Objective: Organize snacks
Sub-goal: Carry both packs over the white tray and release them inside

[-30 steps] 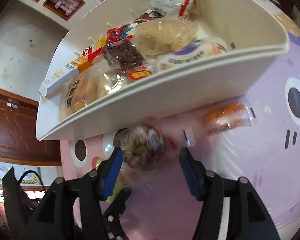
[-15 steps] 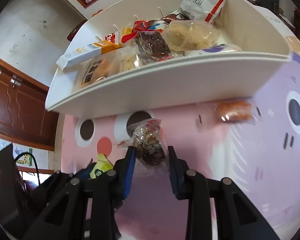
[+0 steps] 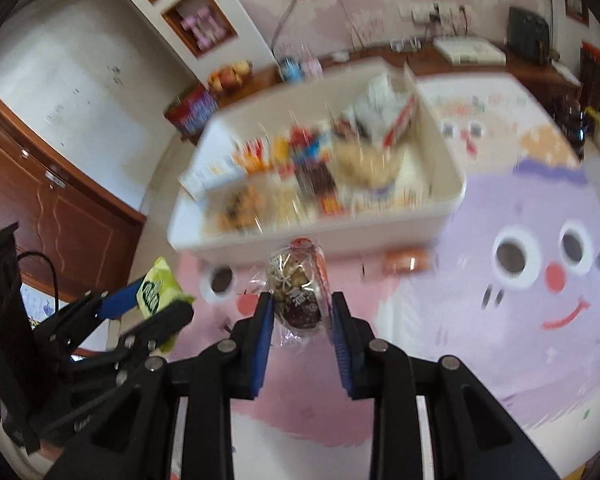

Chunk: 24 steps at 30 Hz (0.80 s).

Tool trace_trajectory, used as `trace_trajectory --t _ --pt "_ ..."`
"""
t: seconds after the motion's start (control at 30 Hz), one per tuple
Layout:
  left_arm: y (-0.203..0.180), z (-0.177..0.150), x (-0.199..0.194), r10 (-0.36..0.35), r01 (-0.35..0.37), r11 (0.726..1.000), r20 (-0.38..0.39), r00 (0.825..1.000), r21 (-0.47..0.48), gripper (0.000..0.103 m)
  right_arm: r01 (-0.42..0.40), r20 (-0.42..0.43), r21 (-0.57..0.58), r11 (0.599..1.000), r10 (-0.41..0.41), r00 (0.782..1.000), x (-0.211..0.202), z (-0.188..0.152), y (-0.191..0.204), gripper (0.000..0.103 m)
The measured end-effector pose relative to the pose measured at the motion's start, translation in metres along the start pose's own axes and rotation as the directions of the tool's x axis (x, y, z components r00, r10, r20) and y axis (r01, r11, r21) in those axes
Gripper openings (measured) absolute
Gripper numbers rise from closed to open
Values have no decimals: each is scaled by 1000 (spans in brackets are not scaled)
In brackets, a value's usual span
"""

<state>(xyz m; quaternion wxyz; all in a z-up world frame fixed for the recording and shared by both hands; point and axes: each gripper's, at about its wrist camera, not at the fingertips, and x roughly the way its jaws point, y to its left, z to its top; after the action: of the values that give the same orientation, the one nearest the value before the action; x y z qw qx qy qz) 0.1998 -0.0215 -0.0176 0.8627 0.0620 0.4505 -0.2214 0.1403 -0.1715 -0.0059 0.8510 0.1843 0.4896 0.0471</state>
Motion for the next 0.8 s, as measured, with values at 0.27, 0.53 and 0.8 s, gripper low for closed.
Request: trace_trajectory --t 0.27,0.53,0.8 --pt "-3 75 -42 66 -67 998 96 993 11 53 16 213 -83 996 2 977 -75 65 30 28" --pt "8 133 -57 126 -121 992 142 982 -42 53 76 342 -129 989 -27 939 -114 115 48 29" --pt "17 158 -46 149 -139 987 142 979 -76 54 109 363 -139 984 -51 930 -102 138 57 29"
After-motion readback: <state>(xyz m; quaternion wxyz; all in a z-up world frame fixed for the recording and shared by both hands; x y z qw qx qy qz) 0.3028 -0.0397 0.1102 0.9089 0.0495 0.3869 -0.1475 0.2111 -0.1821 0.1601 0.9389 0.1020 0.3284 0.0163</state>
